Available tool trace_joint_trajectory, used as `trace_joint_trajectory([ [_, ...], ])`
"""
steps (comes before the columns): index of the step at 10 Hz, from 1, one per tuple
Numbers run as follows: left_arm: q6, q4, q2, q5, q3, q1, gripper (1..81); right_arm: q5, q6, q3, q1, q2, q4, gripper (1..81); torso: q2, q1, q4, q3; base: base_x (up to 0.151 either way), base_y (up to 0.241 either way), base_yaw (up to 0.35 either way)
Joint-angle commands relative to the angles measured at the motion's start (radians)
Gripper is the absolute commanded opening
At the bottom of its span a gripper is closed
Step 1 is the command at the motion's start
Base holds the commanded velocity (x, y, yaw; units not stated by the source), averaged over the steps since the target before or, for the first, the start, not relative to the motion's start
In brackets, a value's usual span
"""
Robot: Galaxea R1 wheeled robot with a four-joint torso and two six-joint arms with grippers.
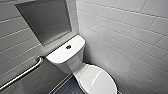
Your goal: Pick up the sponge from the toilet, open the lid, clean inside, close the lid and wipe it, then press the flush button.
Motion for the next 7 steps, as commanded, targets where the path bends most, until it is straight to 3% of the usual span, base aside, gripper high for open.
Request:
trace_joint_trajectory([
  [1,-0.017,-0.035,-0.121,0.086,0.156,-0.103,81.1,0.041,-0.01,-0.01,-0.127,-0.036,-0.008,1.0,-0.1,0.064,0.0,0.0,0.0,0.0,0.0],
  [3,-0.017,-0.061,-0.129,0.092,0.169,-0.164,81.1,0.044,-0.008,-0.036,-0.209,-0.024,-0.019,1.0,-0.118,0.075,0.0,0.0,0.0,0.0,0.0],
  [7,-0.021,-0.148,-0.184,0.109,0.244,-0.282,81.1,0.083,-0.008,-0.131,-0.321,0.062,-0.047,1.0,-0.261,0.164,0.0,0.0,0.0,0.0,0.0],
])
